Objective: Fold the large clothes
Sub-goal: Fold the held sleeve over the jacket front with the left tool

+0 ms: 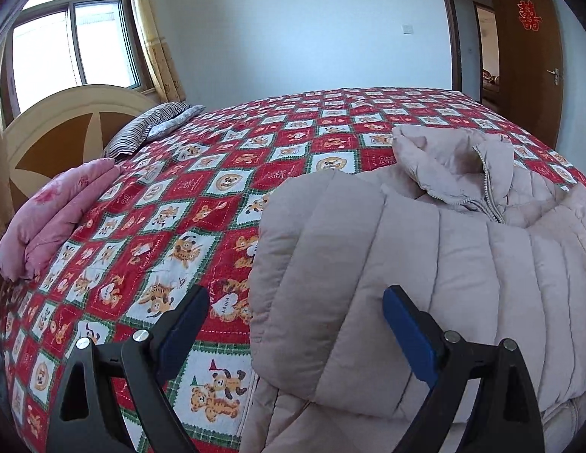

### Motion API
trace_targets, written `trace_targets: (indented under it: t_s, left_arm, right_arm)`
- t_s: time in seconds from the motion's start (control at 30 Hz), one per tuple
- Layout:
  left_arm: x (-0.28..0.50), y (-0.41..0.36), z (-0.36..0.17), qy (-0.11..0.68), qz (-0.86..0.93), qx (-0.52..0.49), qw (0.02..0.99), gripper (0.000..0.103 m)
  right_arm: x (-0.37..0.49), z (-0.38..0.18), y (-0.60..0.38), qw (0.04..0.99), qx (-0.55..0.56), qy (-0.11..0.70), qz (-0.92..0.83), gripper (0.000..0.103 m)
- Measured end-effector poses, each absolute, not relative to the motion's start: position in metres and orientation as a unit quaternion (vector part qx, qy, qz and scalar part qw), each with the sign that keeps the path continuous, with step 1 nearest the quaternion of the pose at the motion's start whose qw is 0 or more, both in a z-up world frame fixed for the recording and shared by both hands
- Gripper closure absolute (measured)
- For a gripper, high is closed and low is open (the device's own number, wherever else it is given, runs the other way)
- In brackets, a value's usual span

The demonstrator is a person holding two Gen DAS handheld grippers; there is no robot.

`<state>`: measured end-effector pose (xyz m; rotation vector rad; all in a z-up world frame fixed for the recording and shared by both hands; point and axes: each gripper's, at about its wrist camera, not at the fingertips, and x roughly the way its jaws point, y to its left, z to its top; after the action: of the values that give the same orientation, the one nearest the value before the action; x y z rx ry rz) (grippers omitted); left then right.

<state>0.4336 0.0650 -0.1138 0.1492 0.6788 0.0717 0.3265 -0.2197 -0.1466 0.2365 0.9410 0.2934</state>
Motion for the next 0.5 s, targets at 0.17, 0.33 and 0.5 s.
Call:
trace_targets:
  t_s: [0.17, 0.33, 0.5]
  left_arm:
    - [0.432, 0.056, -0.094, 0.303, 0.034, 0.061, 0.950, 0.010]
    - [0.451, 0.038, -0.090, 0.300, 0.015, 0.068, 0.951, 0.010]
    - [0.484, 0.027, -0.127, 0.364, 0.005, 0.071, 0.929, 0.010]
  right_arm:
    - [0.306, -0.109, -0.245, 0.919, 0.109, 0.377, 0.051, 0.037]
    - [0.327, -0.077, -0.232, 0.935, 0.092, 0.335, 0.073, 0.058]
    - [0.376, -0.108, -0.198, 0.919, 0.062, 0.376, 0.105, 0.062]
